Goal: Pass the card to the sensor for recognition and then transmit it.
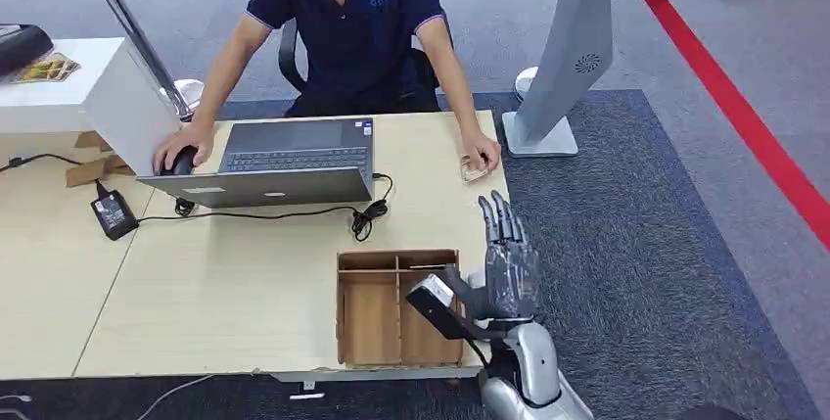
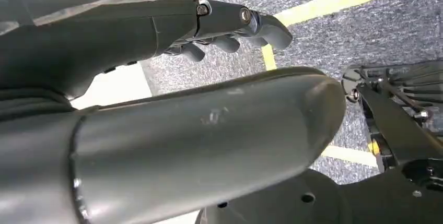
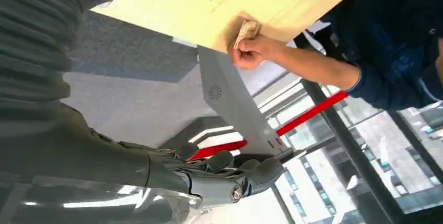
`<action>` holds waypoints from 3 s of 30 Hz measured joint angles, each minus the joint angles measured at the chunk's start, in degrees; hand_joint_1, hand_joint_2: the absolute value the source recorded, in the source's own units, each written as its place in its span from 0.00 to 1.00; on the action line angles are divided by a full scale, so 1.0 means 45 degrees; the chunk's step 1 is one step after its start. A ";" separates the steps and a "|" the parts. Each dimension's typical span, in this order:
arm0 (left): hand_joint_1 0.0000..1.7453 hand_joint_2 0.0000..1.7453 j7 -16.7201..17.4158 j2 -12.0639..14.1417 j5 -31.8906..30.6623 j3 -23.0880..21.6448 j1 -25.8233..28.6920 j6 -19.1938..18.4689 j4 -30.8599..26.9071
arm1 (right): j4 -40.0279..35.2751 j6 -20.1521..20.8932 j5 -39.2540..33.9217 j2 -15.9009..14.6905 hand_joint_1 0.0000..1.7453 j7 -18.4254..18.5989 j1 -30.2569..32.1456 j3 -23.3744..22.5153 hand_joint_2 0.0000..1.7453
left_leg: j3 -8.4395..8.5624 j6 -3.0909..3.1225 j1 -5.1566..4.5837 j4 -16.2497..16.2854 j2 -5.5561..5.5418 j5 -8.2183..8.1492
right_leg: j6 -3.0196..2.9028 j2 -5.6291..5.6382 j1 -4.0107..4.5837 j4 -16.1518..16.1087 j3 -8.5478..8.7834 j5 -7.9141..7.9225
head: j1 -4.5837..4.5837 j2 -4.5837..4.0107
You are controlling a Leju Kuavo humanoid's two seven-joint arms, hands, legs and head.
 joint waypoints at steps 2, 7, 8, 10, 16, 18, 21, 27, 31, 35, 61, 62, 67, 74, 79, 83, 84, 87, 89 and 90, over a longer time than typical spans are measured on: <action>0.00 0.00 0.0000 0.0000 0.0000 0.0000 0.0001 0.0000 0.0000 | 0.0000 -0.0005 0.0005 0.0068 0.00 -0.0034 0.0046 -0.0126 1.00 | 0.0000 0.0000 0.0000 0.0000 0.0000 0.0000 | 0.0000 0.0000 0.0000 0.0000 0.0000 0.0000 | 0.0000 0.0000; 0.00 0.00 0.0000 -0.0019 0.0000 0.0000 0.0000 0.0000 0.0000 | 0.0005 0.0000 0.0005 0.0199 0.00 -0.0063 0.0088 -0.0432 1.00 | 0.0000 0.0000 0.0000 0.0000 0.0000 0.0000 | 0.0000 0.0000 0.0001 0.0000 -0.0001 0.0000 | 0.0000 0.0000; 0.00 0.00 0.0000 -0.0024 0.0000 0.0000 -0.0001 0.0000 0.0000 | 0.0005 0.0000 0.0000 0.0228 0.00 -0.0063 0.0090 -0.0485 1.00 | 0.0000 0.0000 0.0000 0.0000 0.0000 0.0000 | 0.0000 0.0000 0.0001 0.0000 0.0000 0.0000 | -0.0005 0.0000; 0.00 0.00 0.0000 -0.0029 0.0000 0.0000 -0.0003 0.0000 0.0000 | 0.0005 0.0000 -0.0005 0.0252 0.00 -0.0063 0.0090 -0.0534 1.00 | 0.0000 0.0000 0.0000 0.0000 0.0000 0.0000 | 0.0000 0.0000 0.0001 0.0000 0.0000 0.0000 | 0.0000 0.0000; 0.00 0.00 0.0000 -0.0044 0.0015 0.0000 -0.0002 0.0000 0.0000 | 0.0005 0.0000 -0.0029 0.0311 0.00 -0.0068 0.0112 -0.0607 1.00 | 0.0001 0.0000 0.0000 0.0000 0.0000 0.0000 | 0.0000 0.0000 0.0001 0.0000 0.0000 0.0000 | 0.0000 0.0000; 0.00 0.00 0.0000 -0.0044 0.0029 0.0000 -0.0002 0.0005 0.0000 | 0.0005 0.0000 -0.0029 0.0316 0.00 -0.0043 0.0138 -0.0607 1.00 | 0.0001 0.0000 0.0000 0.0000 0.0000 0.0000 | 0.0000 0.0000 0.0001 0.0000 0.0000 0.0000 | 0.0000 0.0000; 0.00 0.00 0.0000 -0.0044 0.0053 0.0000 -0.0001 0.0005 0.0000 | 0.0000 0.0000 0.0039 0.0291 0.00 0.0345 0.0171 -0.0588 1.00 | 0.0001 0.0000 0.0000 0.0000 0.0000 0.0000 | 0.0000 0.0000 0.0001 0.0000 0.0000 0.0000 | 0.0000 0.0000; 0.00 0.00 -0.0005 -0.0044 0.0117 0.0000 0.0002 0.0019 0.0000 | -0.0146 0.0000 0.0330 -0.0150 0.00 0.1456 0.0221 -0.0437 1.00 | -0.0001 0.0000 -0.0001 0.0000 -0.0001 -0.0001 | 0.0000 0.0000 -0.0001 -0.0002 0.0001 0.0000 | 0.0000 0.0000; 0.00 0.00 -0.0024 -0.0044 0.0156 0.0000 0.0002 0.0019 0.0000 | -0.0457 0.0000 0.0447 -0.0749 0.00 0.2352 0.0247 -0.0140 1.00 | 0.0000 0.0001 -0.0002 0.0000 0.0000 -0.0001 | 0.0001 0.0000 -0.0002 -0.0008 0.0004 0.0000 | 0.0000 0.0000; 0.00 0.00 -0.0029 -0.0044 0.0233 0.0005 0.0004 0.0019 0.0000 | -0.0913 0.0000 0.0564 -0.1403 0.00 0.2758 0.0286 0.0185 1.00 | -0.0001 0.0001 -0.0001 0.0000 -0.0001 -0.0001 | 0.0001 0.0000 -0.0002 -0.0009 0.0004 0.0000 | 0.0000 0.0000; 0.00 0.00 -0.0058 -0.0063 0.0330 0.0019 -0.0001 0.0117 0.0000 | -0.2346 0.0806 0.0214 -0.2108 0.00 0.2632 0.0420 0.2055 1.00 | -0.0001 0.0001 0.0002 0.0000 -0.0002 -0.0001 | 0.0000 -0.0001 0.0001 -0.0009 0.0010 0.0000 | 0.0000 0.0000; 0.00 0.00 -0.0058 -0.0063 0.0330 0.0019 -0.0001 0.0117 0.0000 | -0.2418 0.0884 0.0175 -0.2093 0.00 0.2579 0.0421 0.2147 1.00 | -0.0001 0.0001 0.0001 0.0000 -0.0002 -0.0001 | 0.0000 -0.0001 0.0001 -0.0009 0.0009 0.0000 | 0.0000 0.0000; 0.00 0.00 -0.0058 -0.0068 0.0345 0.0058 0.0000 0.0117 0.0000 | -0.2672 0.1098 0.0000 -0.2084 0.00 0.2424 0.0359 0.2657 1.00 | -0.0001 0.0001 0.0002 0.0000 -0.0002 0.0000 | 0.0000 -0.0001 0.0001 -0.0009 0.0010 0.0000 | 0.0000 0.0000; 0.00 0.00 -0.0058 -0.0068 0.0325 0.0073 0.0002 0.0112 0.0000 | -0.2735 0.1166 -0.0398 -0.1885 0.00 0.2001 0.0279 0.3211 1.00 | -0.0001 0.0001 0.0002 -0.0001 -0.0002 0.0000 | 0.0000 -0.0001 0.0001 -0.0009 0.0011 0.0000 | 0.0000 0.0000; 0.00 0.00 -0.0063 -0.0078 0.0301 0.0073 -0.0005 0.0112 0.0000 | -0.2657 0.1040 -0.0782 -0.1608 0.00 0.1593 0.0161 0.3623 1.00 | 0.0001 0.0001 0.0002 -0.0001 -0.0002 -0.0001 | 0.0000 -0.0001 0.0002 -0.0009 0.0011 0.0000 | 0.0000 0.0000; 0.00 0.00 -0.0063 -0.0083 0.0282 0.0073 -0.0003 0.0112 0.0000 | -0.2574 0.0976 -0.0889 -0.1409 0.00 0.1491 0.0106 0.3794 1.00 | -0.0001 0.0001 0.0002 -0.0001 -0.0001 0.0000 | 0.0000 -0.0002 0.0002 -0.0009 0.0011 0.0000 | 0.0000 0.0000; 0.00 0.00 -0.0063 -0.0087 0.0277 0.0073 -0.0003 0.0112 0.0000 | -0.2540 0.0937 -0.0894 -0.1379 0.00 0.1491 0.0078 0.3842 1.00 | -0.0001 0.0001 0.0001 -0.0001 -0.0002 0.0000 | 0.0000 -0.0001 0.0002 -0.0009 0.0011 0.0000 | 0.0000 0.0000; 0.00 0.00 -0.0063 -0.0087 0.0277 0.0073 -0.0005 0.0112 0.0000 | -0.2404 0.0806 -0.0903 -0.1307 0.00 0.1516 0.0056 0.3910 1.00 | -0.0001 0.0001 0.0001 -0.0002 -0.0002 0.0000 | 0.0000 -0.0001 0.0002 -0.0009 0.0012 0.0000 | 0.0000 0.0000; 0.00 0.00 -0.0063 -0.0087 0.0272 0.0073 -0.0003 0.0107 0.0000 | -0.2317 0.0694 -0.0898 -0.1287 0.00 0.1598 0.0029 0.3915 1.00 | 0.0000 0.0001 0.0001 -0.0002 -0.0002 0.0000 | 0.0000 -0.0001 0.0001 -0.0009 0.0012 0.0000 | 0.0000 0.0000; 0.00 0.00 -0.0063 -0.0087 0.0272 0.0073 -0.0004 0.0112 0.0000 | -0.2264 0.0641 -0.0889 -0.1287 0.00 0.1651 0.0009 0.3915 1.00 | 0.0000 0.0001 0.0001 -0.0002 -0.0002 0.0000 | 0.0000 -0.0001 0.0001 -0.0009 0.0012 0.0000 | 0.0000 0.0000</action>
